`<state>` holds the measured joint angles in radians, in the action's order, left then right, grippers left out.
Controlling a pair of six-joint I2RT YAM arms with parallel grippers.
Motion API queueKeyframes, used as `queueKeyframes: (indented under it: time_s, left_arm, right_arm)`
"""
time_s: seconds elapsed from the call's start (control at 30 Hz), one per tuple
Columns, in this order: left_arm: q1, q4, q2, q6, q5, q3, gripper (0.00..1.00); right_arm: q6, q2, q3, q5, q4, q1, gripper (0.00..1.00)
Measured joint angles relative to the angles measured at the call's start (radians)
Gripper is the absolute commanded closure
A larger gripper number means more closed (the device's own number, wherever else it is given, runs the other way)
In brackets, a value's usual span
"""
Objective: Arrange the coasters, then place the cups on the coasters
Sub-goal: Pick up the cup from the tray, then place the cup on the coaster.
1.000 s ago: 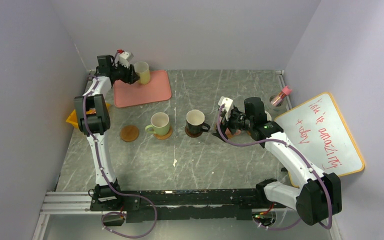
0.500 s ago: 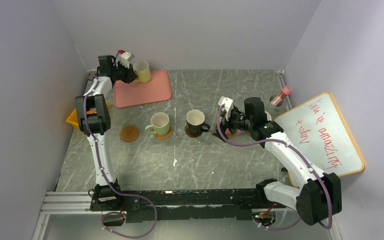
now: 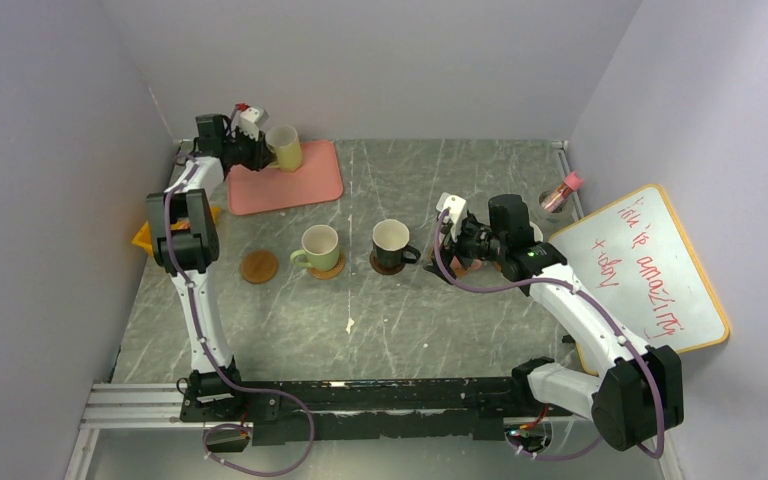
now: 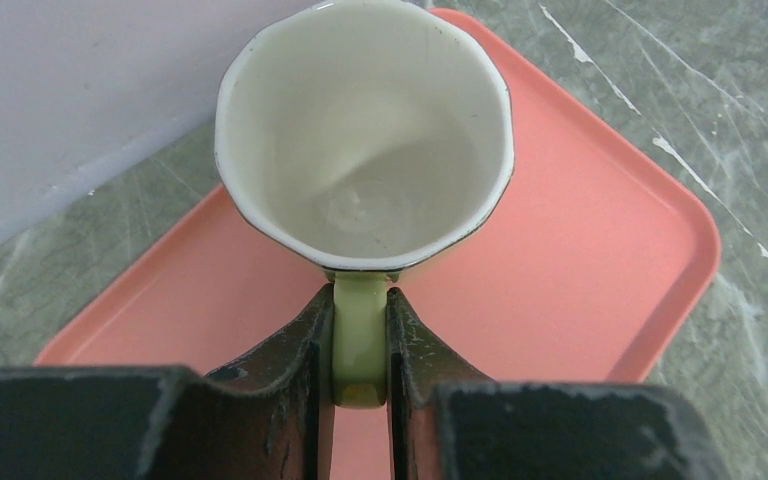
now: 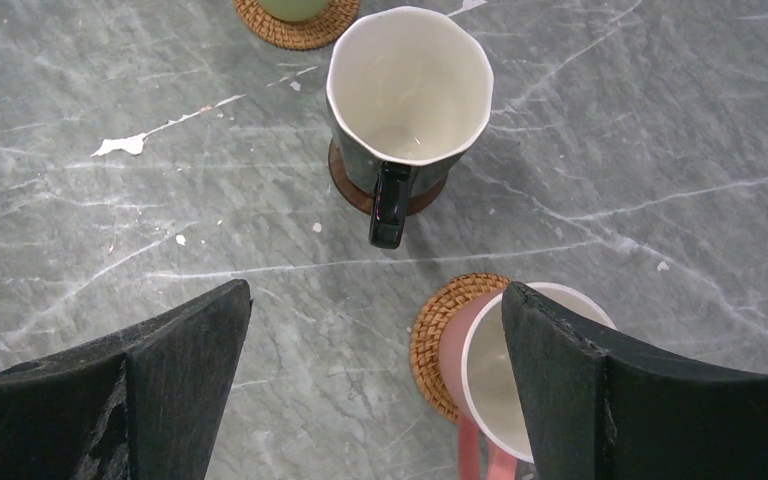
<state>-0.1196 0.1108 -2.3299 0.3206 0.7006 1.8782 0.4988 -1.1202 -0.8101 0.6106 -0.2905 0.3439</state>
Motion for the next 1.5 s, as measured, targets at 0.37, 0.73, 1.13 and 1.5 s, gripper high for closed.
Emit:
queueKeyframes:
  time_s: [0.37,0.73,1.13,1.5]
  left_arm:
    - [0.0,-0.027,0.171,-0.04,0.0,-0.198,0.95]
    - [-0.029,-0.09,0.406,-0.035,0.001,-0.422,0.95]
    - [-0.112,-0.007,0.662,0.048,0.019,-0.683,0.95]
    - [-0.119,0.127,0.941,0.206,0.052,-0.915,0.95]
  right_arm:
    - [0.0,0.0,0.0,0.001,0.0,0.0,0.0]
    - [0.0,0.002,0.0,0.001,0.0,0.0,0.0]
    - [0.0,0.002,0.0,0.002,0.0,0.003,0.0]
    - [0.0,0.007,0.0,0.006,0.0,0.008,0.0]
